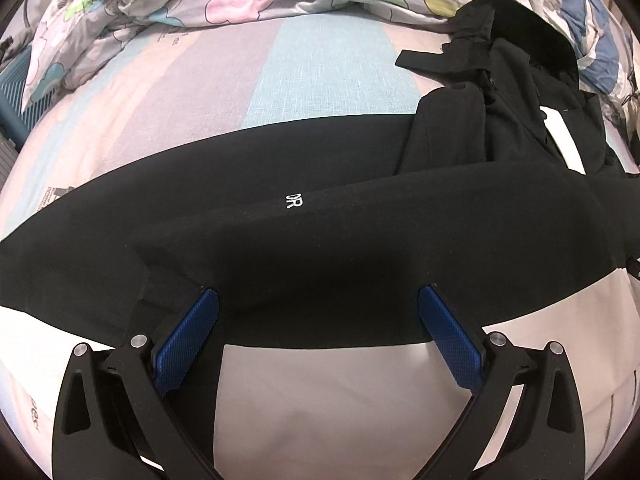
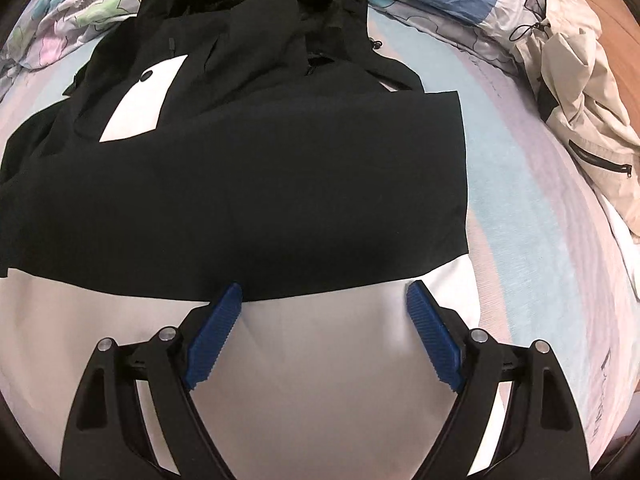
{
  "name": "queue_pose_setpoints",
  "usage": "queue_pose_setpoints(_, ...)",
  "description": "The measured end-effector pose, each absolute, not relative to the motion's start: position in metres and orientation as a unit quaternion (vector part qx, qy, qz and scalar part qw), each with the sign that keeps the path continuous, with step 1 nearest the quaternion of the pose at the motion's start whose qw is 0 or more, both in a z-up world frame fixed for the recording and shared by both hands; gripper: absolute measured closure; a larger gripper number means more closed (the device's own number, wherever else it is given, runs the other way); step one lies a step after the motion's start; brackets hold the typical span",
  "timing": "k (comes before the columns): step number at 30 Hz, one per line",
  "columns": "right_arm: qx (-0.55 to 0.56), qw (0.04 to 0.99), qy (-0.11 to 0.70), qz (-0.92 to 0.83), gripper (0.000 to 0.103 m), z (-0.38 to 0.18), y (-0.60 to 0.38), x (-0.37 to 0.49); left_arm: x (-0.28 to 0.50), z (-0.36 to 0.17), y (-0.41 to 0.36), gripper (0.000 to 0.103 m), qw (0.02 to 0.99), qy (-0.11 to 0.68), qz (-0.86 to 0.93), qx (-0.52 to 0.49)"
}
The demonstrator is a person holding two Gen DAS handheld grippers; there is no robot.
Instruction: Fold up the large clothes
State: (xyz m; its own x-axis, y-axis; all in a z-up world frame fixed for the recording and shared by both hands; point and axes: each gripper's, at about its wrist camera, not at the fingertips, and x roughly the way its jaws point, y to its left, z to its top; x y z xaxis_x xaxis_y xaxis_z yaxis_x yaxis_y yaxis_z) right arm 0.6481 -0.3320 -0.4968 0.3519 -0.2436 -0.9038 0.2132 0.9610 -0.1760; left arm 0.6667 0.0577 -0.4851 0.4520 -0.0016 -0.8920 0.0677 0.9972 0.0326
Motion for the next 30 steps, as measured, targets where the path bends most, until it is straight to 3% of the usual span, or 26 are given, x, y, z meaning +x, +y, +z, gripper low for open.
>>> queue_pose_setpoints(8,-0.026,0.843,0.52,-0.136,0.022,-0.441,-0.304,0.645,0.657,-0.451,0.084,0.006,0.867,0.499,-0.018,0.008)
queue_pose_setpoints(14,-0.014,0.866,0.494,-0.073,0.021,-0.392,-0.231,0.647,0.631,-0.415,0.203,0.006,0.879,0.471,0.065,-0.034)
queue_pose_setpoints(21,-0.088,0.883,0.461,0.019,0.022,-0.371,-0.103,0.66,0.579,-0.436,0.394,0.006,0.837,0.492,0.226,-0.081)
queue_pose_setpoints(30,-0.115,0.881,0.45,0.095,0.022,-0.367,0.004,0.666,0.558,-0.46,0.483,0.006,0.816,0.505,0.247,-0.136)
